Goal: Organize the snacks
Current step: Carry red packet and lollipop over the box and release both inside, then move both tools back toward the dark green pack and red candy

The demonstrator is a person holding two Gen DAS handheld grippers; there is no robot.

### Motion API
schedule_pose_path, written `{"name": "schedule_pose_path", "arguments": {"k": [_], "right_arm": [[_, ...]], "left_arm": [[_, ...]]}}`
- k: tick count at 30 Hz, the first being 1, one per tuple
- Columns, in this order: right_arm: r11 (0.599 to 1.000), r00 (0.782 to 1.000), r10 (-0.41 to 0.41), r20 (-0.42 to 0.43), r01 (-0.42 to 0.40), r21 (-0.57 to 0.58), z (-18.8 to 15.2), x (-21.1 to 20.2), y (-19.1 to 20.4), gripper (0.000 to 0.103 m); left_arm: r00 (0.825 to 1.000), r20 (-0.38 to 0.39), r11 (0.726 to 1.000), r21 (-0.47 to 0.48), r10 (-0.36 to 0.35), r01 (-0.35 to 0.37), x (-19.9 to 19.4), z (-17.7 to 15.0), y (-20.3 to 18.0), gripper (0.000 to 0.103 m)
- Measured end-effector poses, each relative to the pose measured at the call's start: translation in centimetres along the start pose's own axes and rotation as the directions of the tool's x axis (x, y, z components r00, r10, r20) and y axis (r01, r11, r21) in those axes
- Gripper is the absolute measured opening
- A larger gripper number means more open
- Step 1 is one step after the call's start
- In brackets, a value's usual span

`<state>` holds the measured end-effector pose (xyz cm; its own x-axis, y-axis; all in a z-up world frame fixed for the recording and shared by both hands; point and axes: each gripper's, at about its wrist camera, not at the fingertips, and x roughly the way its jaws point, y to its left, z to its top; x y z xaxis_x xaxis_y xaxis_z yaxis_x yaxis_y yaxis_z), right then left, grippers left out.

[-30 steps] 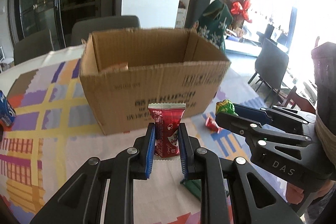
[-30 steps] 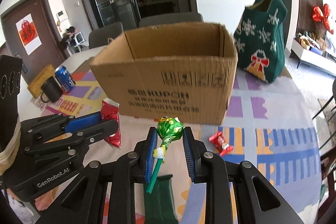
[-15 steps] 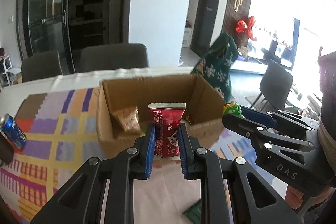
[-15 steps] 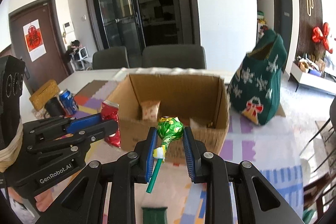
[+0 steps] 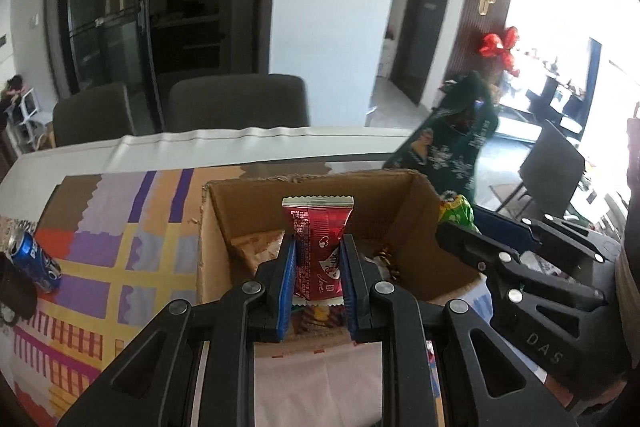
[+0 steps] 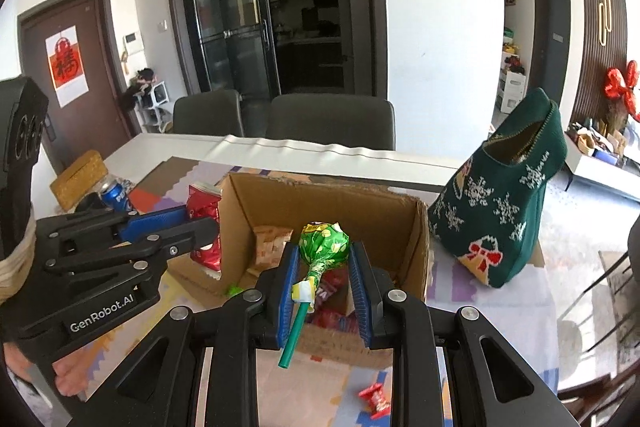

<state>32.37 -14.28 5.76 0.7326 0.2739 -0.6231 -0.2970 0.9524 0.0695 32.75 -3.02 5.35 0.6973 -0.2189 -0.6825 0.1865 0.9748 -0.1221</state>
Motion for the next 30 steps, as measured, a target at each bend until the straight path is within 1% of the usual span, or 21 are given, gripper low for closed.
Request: {"name": "schedule_pose_path", "arguments": {"k": [2, 3, 4, 5, 6, 8, 10, 11, 13, 20, 24, 28, 30], "right_arm": [[1.000, 1.000, 0.004, -0.020, -0.004, -0.010, 0.6, 0.9, -0.3, 0.027], [1.000, 1.000, 0.007, -0.027, -0.008, -0.011, 0.9, 1.2, -0.5, 0.031], [1.000, 0.999, 0.010, -0.036, -0.011, -0.011, 1.0, 1.5, -0.7, 0.041], [1.000, 0.999, 0.002, -0.045, -0.002, -0.010, 1.1, 1.8, -0.9, 0.044], [1.000, 0.999, -0.017, -0.042, 0.016, -0.010, 1.0, 1.9, -1.2, 0.045], [1.000, 0.999, -0.024, -0.041, 0.024, -0.012, 0.8, 1.8, -1.5, 0.045], [1.000, 0.999, -0.017, -0.044, 0.017, -0.003, 0.4, 1.5, -2.0, 0.045], [1.000, 0.999, -0.015, -0.044, 0.015, 0.001, 0.1, 1.2, -2.2, 0.045], [1.000, 0.999, -0.005, -0.040, 0.004, -0.002, -0.3, 0.8, -2.4, 0.051], [0.997, 0.999, 0.022, -0.039, -0.025, -0.067, -2.7, -1.2, -2.5, 0.051], [0.995, 0.998, 0.039, -0.052, -0.044, -0.094, -4.3, -2.4, -3.2, 0.051], [0.990, 0.997, 0.033, -0.073, -0.042, -0.136, -6.0, -3.0, -3.8, 0.051], [0.989, 0.996, 0.032, -0.086, -0.044, -0.144, -7.2, -3.2, -4.4, 0.051]], "left_arm": [[0.999, -0.021, 0.999, -0.018, 0.030, -0.030, 0.4, 0.2, 0.2, 0.035], [0.998, -0.025, 0.998, -0.027, 0.061, -0.061, 0.5, 0.3, 0.2, 0.046], [0.997, -0.022, 0.997, -0.025, 0.070, -0.071, 0.3, 0.2, 0.2, 0.052], [0.996, -0.020, 0.996, -0.017, 0.091, -0.091, 0.1, 0.1, 0.0, 0.054], [0.994, -0.018, 0.994, -0.010, 0.109, -0.109, -0.1, -0.2, -0.1, 0.056], [0.991, -0.014, 0.991, 0.000, 0.130, -0.130, -0.5, -0.8, -0.5, 0.059], [0.988, -0.013, 0.988, 0.006, 0.152, -0.152, -1.2, -1.7, -1.0, 0.064], [0.987, -0.013, 0.987, 0.002, 0.161, -0.161, -1.4, -2.1, -1.1, 0.065], [0.986, -0.010, 0.986, -0.002, 0.167, -0.167, -2.1, -2.8, -1.6, 0.066], [0.978, -0.010, 0.977, -0.046, 0.206, -0.207, -4.5, -7.0, -4.1, 0.071], [0.980, -0.056, 0.979, -0.057, 0.191, -0.194, -4.3, -9.4, -6.1, 0.073], [0.977, -0.106, 0.980, -0.044, 0.187, -0.193, -3.6, -11.8, -8.0, 0.073], [0.975, -0.129, 0.978, -0.079, 0.182, -0.194, -3.2, -12.8, -8.4, 0.073]]}}
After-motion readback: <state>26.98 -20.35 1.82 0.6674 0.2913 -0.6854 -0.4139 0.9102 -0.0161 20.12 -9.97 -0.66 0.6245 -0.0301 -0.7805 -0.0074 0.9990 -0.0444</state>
